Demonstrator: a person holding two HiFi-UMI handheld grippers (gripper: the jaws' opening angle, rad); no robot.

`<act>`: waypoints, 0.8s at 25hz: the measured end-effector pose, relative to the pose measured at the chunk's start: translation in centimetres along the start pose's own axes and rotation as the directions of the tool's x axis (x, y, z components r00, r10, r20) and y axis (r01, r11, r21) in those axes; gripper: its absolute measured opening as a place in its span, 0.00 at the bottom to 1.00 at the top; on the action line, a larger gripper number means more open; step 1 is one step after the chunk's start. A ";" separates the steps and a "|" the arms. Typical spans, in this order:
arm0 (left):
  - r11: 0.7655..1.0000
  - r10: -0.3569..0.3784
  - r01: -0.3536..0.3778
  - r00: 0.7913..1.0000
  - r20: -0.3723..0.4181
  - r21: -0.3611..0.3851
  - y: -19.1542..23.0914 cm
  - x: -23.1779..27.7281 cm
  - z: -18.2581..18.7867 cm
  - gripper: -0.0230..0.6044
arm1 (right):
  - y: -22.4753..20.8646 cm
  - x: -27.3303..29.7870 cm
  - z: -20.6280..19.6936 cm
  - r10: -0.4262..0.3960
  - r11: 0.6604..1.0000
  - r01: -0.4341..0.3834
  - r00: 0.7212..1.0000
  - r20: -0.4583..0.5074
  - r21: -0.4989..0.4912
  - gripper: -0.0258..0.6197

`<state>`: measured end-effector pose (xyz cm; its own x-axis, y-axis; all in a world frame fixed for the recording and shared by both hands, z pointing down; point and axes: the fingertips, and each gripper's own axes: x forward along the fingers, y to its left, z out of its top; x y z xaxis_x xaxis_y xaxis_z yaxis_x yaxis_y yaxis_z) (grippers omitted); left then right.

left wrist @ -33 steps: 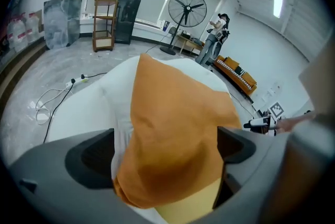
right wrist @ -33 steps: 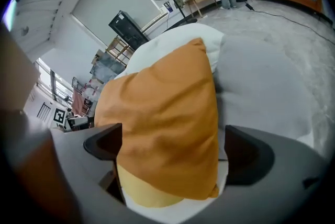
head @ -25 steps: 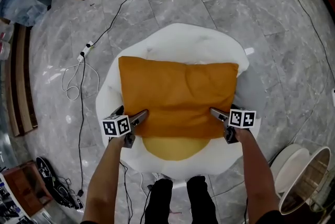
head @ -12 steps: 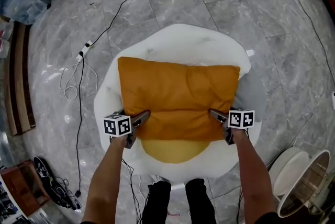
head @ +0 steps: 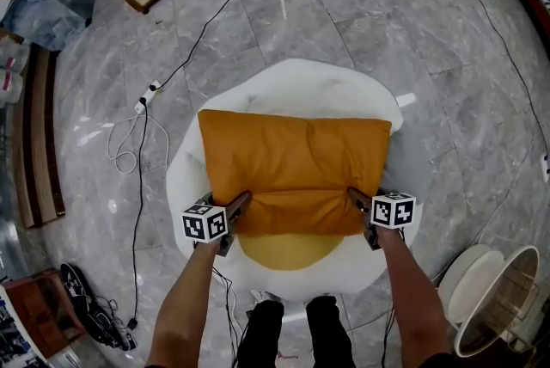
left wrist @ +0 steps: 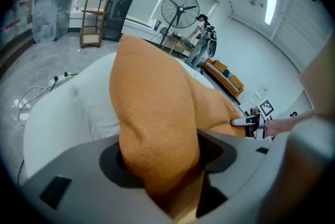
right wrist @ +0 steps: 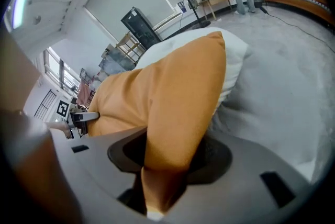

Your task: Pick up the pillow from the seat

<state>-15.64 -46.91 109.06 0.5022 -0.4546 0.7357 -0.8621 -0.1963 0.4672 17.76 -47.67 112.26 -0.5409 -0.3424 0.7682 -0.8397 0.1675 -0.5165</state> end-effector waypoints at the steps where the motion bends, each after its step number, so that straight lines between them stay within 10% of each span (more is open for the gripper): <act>1: 1.000 -0.003 0.003 1.000 0.012 0.002 -0.5 -0.6 0.4 0.50 | 0.4 -0.8 0.5 0.000 1.000 0.000 1.000 0.013 -0.008 0.34; 20: 0.969 -0.100 0.023 0.947 0.304 0.248 -15.7 -21.5 20.6 0.54 | 15.0 -25.7 16.3 0.008 0.987 0.058 0.912 0.410 -0.150 0.36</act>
<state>-14.30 -51.98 75.81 0.5415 -0.6752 0.5009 -0.8403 -0.4157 0.3480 19.79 -51.41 78.62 -0.4806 -0.6898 0.5415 -0.8676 0.2839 -0.4084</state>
